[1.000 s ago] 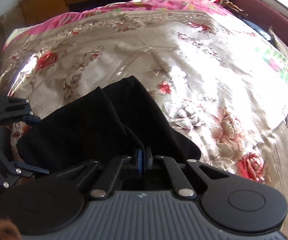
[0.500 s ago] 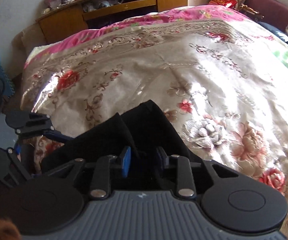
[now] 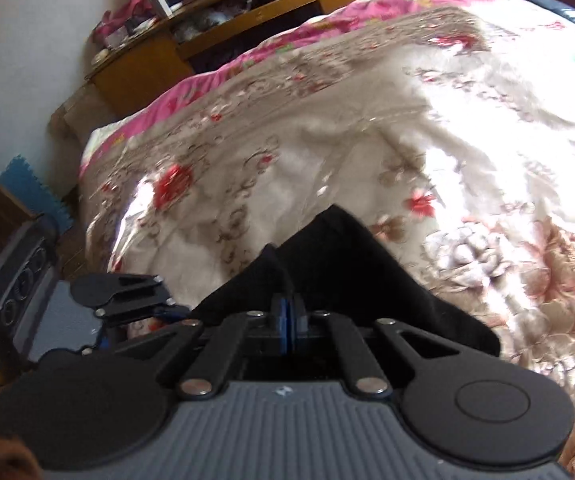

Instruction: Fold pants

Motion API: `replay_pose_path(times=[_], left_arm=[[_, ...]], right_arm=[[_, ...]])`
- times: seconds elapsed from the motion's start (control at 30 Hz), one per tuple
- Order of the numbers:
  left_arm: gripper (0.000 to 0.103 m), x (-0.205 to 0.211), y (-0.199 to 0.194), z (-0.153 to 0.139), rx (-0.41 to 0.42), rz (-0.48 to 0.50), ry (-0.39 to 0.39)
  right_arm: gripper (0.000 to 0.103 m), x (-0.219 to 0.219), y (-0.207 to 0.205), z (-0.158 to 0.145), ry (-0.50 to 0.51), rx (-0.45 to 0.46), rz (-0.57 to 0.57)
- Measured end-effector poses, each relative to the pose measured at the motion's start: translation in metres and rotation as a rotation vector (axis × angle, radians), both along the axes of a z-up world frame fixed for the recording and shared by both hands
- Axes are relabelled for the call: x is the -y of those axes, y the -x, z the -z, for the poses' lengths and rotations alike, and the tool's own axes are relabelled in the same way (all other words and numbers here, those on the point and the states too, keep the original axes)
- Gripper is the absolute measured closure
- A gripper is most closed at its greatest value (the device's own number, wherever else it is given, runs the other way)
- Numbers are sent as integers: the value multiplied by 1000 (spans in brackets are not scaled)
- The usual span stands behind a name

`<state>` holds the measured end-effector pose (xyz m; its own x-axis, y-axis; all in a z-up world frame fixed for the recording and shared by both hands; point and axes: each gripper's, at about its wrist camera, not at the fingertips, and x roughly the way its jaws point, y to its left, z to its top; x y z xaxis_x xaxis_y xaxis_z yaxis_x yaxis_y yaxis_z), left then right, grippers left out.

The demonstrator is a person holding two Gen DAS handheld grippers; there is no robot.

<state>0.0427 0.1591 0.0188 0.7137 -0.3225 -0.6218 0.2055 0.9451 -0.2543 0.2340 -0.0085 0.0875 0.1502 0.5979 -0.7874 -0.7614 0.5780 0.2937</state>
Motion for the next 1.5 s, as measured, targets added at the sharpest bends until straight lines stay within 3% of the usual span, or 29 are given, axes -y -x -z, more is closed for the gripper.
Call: replay_pose_path(times=[0.13, 0.2, 0.23, 0.3, 0.37, 0.43, 0.5, 0.57, 0.6, 0.67, 0.7, 0.77, 0.93, 1.13, 1.3, 1.43, 1.5], left_arm=[[22, -4, -12, 14, -43, -37, 12], [21, 0, -12, 16, -56, -29, -26], [21, 4, -8, 12, -39, -21, -58], [21, 8, -1, 7, -19, -6, -98], [21, 4, 2, 3, -17, -5, -83], [21, -2, 2, -1, -14, -15, -53], [21, -6, -1, -3, -3, -37, -45], [21, -6, -8, 0, -18, -62, -40], [21, -5, -10, 3, -31, -70, -30], [21, -3, -12, 9, -54, -90, -31], [21, -1, -11, 13, -69, -102, -54], [21, 3, -6, 16, -73, -128, -125], [20, -2, -8, 11, -98, -145, -113], [21, 10, 6, -11, -18, -127, -225], [21, 8, 10, -21, 23, -137, -219], [21, 15, -2, -23, 36, -123, -192], [21, 20, -15, -17, 17, -126, -236]], right_arm=[[100, -3, -18, 36, 59, 83, 110], [101, -6, -19, 60, 177, 101, 149], [101, -2, -20, 64, 178, 89, 167], [98, 11, -18, 55, 115, 74, 218], [97, 20, -6, 31, 58, 164, 240], [95, 20, 16, 5, 18, 331, 228], [95, 13, 36, -7, -31, 420, 170], [95, -3, 54, 1, -40, 459, 106], [94, -12, 60, 14, -38, 446, 92], [94, -26, 60, 50, -47, 325, 123], [94, -34, 58, 71, -59, 278, 151], [94, -46, 55, 90, -74, 278, 187], [94, -40, 38, 87, -170, 166, 294], [93, 37, 68, 35, -365, 223, 435], [89, 94, 94, 41, -317, 216, 541], [89, 89, 94, 66, -255, 206, 574], [89, 85, 81, 69, -266, 214, 583]])
